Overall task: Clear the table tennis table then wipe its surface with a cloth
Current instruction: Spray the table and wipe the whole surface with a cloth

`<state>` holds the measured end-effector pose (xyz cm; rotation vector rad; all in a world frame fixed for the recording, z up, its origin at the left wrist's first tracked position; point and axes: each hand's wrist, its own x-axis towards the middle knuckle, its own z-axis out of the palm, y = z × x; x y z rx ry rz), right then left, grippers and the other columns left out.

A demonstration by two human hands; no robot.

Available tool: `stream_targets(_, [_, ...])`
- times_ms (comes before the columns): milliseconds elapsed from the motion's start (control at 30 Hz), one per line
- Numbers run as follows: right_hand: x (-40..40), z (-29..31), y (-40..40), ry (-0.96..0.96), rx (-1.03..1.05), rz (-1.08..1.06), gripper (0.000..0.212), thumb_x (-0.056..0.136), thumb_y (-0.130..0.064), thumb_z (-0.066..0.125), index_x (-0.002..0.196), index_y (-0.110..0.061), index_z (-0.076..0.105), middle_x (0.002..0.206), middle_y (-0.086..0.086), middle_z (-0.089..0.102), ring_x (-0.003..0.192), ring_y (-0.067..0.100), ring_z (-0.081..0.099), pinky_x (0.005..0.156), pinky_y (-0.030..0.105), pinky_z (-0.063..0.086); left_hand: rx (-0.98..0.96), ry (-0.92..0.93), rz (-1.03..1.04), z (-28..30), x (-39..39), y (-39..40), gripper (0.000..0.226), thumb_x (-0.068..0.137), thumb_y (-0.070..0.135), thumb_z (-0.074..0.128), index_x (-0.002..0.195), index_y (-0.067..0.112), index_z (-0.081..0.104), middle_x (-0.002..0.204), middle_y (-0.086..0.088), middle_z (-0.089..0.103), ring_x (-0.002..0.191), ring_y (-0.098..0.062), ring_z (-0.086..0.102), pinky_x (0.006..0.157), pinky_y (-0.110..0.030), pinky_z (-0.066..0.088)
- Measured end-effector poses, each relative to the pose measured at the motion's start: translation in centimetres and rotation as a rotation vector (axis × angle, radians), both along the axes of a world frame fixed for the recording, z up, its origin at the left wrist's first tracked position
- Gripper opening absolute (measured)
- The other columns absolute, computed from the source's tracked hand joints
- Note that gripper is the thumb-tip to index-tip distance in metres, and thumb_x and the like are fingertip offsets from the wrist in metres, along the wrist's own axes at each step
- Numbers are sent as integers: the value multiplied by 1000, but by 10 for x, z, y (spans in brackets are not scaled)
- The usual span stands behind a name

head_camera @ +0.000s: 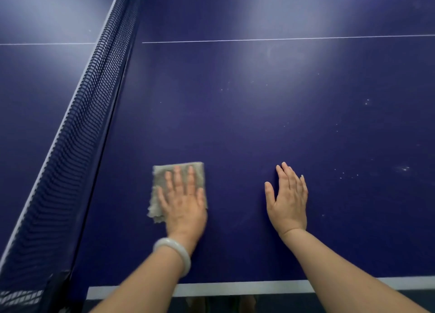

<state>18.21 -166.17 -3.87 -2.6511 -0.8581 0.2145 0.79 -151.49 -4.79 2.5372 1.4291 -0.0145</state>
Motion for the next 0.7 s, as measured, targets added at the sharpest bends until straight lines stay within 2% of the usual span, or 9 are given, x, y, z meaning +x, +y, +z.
stream_targets(67, [2, -1, -1, 28, 38, 8, 65, 96, -52, 24, 149, -16, 34, 158, -1, 27, 147, 12, 16, 122, 34, 0, -49, -53, -268, 9, 10, -43, 59, 96, 39, 24, 154, 26, 23, 162, -9, 14, 149, -29, 11, 115, -55, 8])
stream_targets(133, [6, 0, -3, 97, 112, 5, 66, 94, -53, 25, 147, -16, 39, 157, -2, 29, 146, 12, 18, 122, 33, 0, -152, -118, -546, 26, 14, -68, 55, 101, 35, 23, 154, 35, 10, 163, 2, -9, 149, -17, -13, 118, -46, -5])
stream_targets(167, [9, 3, -4, 145, 149, 4, 60, 96, -49, 33, 145, -15, 41, 157, -1, 30, 146, 12, 19, 123, 34, 1, -239, -175, -584, 33, 12, -67, 54, 103, 32, 25, 154, 37, 8, 161, 7, -16, 147, -11, -21, 118, -41, -11])
stream_targets(233, [9, 12, -3, 178, 183, 5, 47, 99, -31, 49, 142, -13, 45, 154, 0, 33, 145, 14, 21, 122, 37, 7, -216, -287, -491, 35, 2, -46, 53, 101, 28, 33, 153, 32, 22, 163, 4, -5, 149, -12, -13, 121, -38, -7])
stream_targets(300, [-8, 25, 2, 78, 247, 52, 38, 96, -20, 53, 133, -12, 53, 145, 2, 43, 139, 19, 31, 118, 38, 19, -114, -276, -262, 31, -16, -16, 53, 96, 29, 38, 149, 19, 36, 161, -6, 15, 150, -21, 6, 121, -43, 7])
stream_targets(400, [-59, 33, 18, -37, 278, 284, 38, 92, -19, 47, 127, -12, 58, 133, 3, 54, 127, 21, 45, 110, 38, 30, -99, -97, 24, 28, -43, 33, 57, 99, 29, 44, 152, 13, 27, 162, -9, 8, 150, -23, 1, 122, -42, 3])
stream_targets(500, [-99, 14, 24, -82, 33, 403, 54, 96, -20, 44, 150, -15, 33, 156, 4, 30, 145, 21, 24, 117, 43, 16, -60, -8, 139, 24, -56, 62, 62, 101, 37, 38, 154, 13, 17, 163, -10, 1, 150, -23, -6, 122, -42, -2])
stream_targets(600, [-106, -3, 13, -105, -130, 417, 59, 100, -34, 29, 155, -15, 18, 163, 2, 11, 150, 20, 5, 118, 46, 9, -90, 27, 222, 15, -57, 71, 64, 102, 42, 30, 155, 14, 8, 163, -10, -3, 150, -23, -8, 121, -45, -2])
stream_targets(700, [-97, -2, -20, -145, -171, 811, 59, 101, -37, 30, 155, -17, 19, 163, 0, 10, 150, 17, 5, 117, 44, 10, -28, 49, 245, 4, -55, 65, 65, 102, 43, 22, 155, 15, -2, 163, -9, -9, 149, -23, -11, 121, -46, -4])
